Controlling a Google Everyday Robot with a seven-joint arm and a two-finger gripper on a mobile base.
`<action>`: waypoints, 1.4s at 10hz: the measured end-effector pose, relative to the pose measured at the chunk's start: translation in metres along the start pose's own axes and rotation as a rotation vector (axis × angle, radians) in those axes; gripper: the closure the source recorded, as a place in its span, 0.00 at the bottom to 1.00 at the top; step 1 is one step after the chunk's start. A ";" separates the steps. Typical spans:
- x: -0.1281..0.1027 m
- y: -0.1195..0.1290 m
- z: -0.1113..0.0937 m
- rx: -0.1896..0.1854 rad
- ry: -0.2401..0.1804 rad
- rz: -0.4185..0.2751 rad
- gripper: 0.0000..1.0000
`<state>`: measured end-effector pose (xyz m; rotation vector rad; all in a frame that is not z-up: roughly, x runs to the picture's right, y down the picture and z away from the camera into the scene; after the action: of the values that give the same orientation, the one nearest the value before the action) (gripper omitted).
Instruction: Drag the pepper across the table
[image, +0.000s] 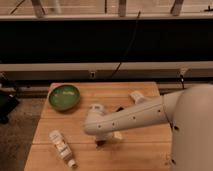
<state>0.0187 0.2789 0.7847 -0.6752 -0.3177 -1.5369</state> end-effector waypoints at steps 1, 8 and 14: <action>0.000 0.000 0.000 0.001 0.000 0.002 0.20; 0.025 -0.002 0.007 0.113 -0.084 0.035 0.20; 0.047 0.003 0.015 0.258 -0.131 0.062 0.49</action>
<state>0.0269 0.2494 0.8229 -0.5774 -0.5781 -1.3655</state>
